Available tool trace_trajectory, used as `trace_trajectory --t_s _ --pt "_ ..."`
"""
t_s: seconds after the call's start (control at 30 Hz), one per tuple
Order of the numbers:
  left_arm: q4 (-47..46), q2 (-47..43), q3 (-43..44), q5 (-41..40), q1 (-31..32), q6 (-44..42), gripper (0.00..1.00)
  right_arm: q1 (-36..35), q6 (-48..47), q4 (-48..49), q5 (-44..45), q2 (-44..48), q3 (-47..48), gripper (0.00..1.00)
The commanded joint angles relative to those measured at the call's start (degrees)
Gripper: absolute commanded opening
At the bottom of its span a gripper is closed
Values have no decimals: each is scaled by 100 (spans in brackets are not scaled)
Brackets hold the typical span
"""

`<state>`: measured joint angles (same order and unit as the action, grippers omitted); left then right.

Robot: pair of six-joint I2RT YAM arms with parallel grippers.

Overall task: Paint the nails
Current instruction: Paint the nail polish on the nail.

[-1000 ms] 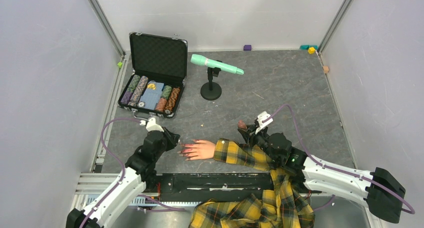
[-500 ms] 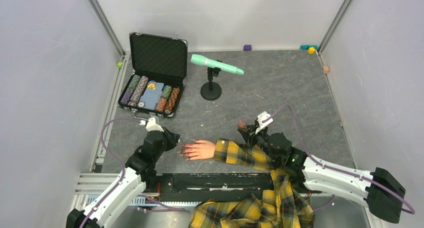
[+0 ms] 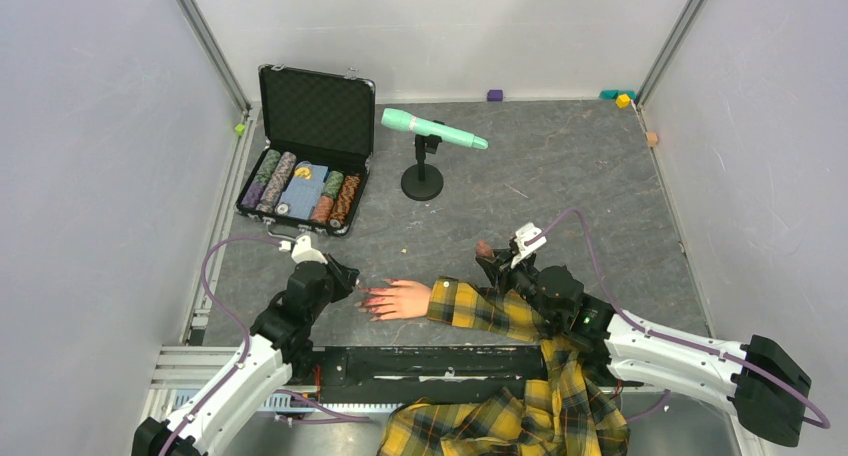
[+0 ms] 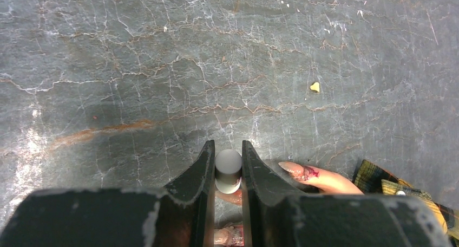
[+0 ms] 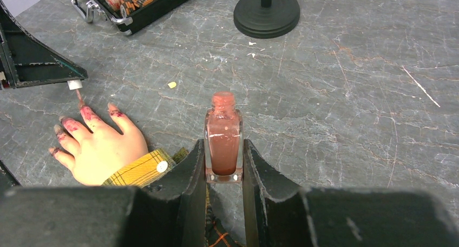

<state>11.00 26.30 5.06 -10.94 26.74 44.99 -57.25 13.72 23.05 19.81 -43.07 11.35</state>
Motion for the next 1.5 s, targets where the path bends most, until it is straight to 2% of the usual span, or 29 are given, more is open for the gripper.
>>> trace_trajectory --t_s 0.0,1.2,1.47 --pt "4 4 158 -202 20 62 2 -1 -2 270 132 90 -21 0" --pt "320 -172 179 -367 11 218 2 -6 -22 226 208 175 -47 0" --pt "428 -461 128 -358 11 232 2 -11 -18 226 218 176 -43 0"
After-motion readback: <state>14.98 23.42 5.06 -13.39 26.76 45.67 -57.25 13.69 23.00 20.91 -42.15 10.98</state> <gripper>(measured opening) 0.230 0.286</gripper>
